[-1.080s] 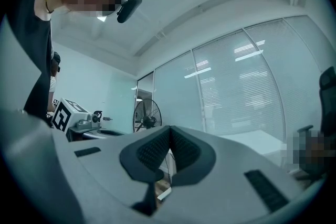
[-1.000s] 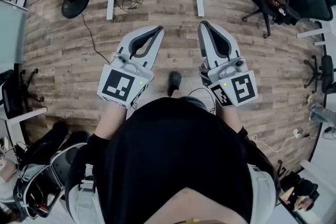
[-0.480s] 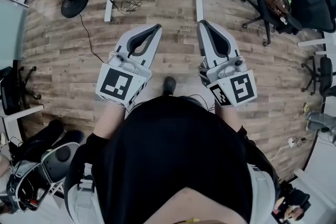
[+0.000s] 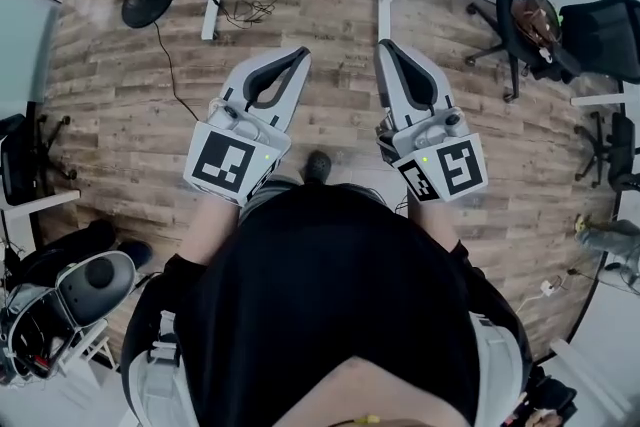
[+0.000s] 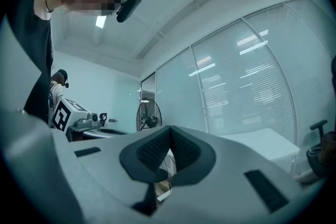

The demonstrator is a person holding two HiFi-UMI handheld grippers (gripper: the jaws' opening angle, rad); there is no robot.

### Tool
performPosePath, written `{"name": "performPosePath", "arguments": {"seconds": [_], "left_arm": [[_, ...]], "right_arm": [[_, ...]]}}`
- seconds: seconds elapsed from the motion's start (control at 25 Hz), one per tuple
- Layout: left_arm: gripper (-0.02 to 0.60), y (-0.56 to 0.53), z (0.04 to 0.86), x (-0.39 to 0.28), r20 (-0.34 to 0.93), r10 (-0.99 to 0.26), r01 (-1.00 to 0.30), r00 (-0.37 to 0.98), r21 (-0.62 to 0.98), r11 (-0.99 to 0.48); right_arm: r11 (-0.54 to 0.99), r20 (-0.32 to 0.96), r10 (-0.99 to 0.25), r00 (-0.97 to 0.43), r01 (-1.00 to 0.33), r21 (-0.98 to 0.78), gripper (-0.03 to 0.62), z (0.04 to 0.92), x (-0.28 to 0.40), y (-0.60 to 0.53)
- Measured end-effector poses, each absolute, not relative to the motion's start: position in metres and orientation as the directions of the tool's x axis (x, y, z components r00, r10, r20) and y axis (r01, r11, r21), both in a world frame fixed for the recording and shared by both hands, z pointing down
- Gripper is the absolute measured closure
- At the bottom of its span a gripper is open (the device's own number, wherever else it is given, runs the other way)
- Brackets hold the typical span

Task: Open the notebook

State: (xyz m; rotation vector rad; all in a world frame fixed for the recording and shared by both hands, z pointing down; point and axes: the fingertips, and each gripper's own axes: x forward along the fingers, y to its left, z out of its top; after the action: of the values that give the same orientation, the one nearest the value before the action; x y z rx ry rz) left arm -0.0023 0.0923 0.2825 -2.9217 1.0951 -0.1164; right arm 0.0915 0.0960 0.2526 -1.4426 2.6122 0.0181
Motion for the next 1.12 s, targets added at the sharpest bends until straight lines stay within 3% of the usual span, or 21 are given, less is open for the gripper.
{"name": "performPosePath", "arguments": {"seconds": [0.24, 0.44, 0.88, 1.12], "left_arm": [[0.569, 0.089, 0.289, -0.010, 0.127, -0.665, -0.666, 0.736, -0.040, -0.745], [0.569, 0.089, 0.280, 0.005, 0.057, -0.633, -0.631, 0.772, -0.056, -0.774], [0.569, 0.093, 0.292, 0.007, 0.133, -0.626, -0.625, 0.769, -0.056, -0.779], [0.569, 0.096, 0.290, 0.009, 0.114, -0.633, -0.629, 0.766, -0.071, -0.774]], "right_arm": [[0.533, -0.152, -0.841, -0.520, -0.844, -0.065, 0.590, 0.253, 0.089, 0.094], [0.511, -0.142, -0.855, -0.498, -0.856, -0.074, 0.590, 0.258, 0.100, 0.098], [0.499, -0.162, -0.860, -0.484, -0.864, -0.071, 0.589, 0.250, 0.109, 0.102], [0.506, -0.159, -0.857, -0.490, -0.858, -0.085, 0.591, 0.253, 0.111, 0.101]]}}
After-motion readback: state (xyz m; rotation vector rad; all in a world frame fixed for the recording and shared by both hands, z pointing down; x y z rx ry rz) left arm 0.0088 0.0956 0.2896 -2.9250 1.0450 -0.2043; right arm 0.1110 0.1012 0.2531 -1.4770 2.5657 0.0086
